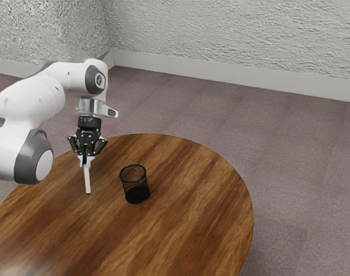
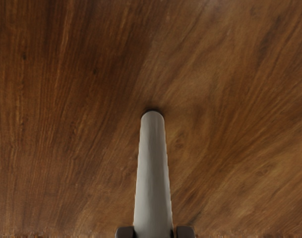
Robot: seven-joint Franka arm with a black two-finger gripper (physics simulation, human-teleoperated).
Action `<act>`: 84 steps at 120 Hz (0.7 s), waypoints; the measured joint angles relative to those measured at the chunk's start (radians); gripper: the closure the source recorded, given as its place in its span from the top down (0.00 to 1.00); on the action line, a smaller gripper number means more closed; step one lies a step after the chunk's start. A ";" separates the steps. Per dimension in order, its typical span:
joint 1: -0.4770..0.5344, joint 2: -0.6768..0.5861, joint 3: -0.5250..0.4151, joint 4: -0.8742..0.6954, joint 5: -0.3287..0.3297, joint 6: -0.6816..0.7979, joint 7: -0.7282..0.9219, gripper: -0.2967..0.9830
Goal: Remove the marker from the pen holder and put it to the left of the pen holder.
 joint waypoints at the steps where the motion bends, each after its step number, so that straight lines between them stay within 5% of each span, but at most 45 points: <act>1: -0.002 0.002 0.001 0.004 -0.001 -0.004 0.000 0.21; 29: -0.021 0.013 -0.002 0.044 -0.041 -0.037 -0.003 0.36; 61: -0.020 0.064 -0.003 0.032 -0.139 0.123 0.006 0.21; 84: -0.019 0.084 0.001 0.022 -0.150 0.177 0.030 0.28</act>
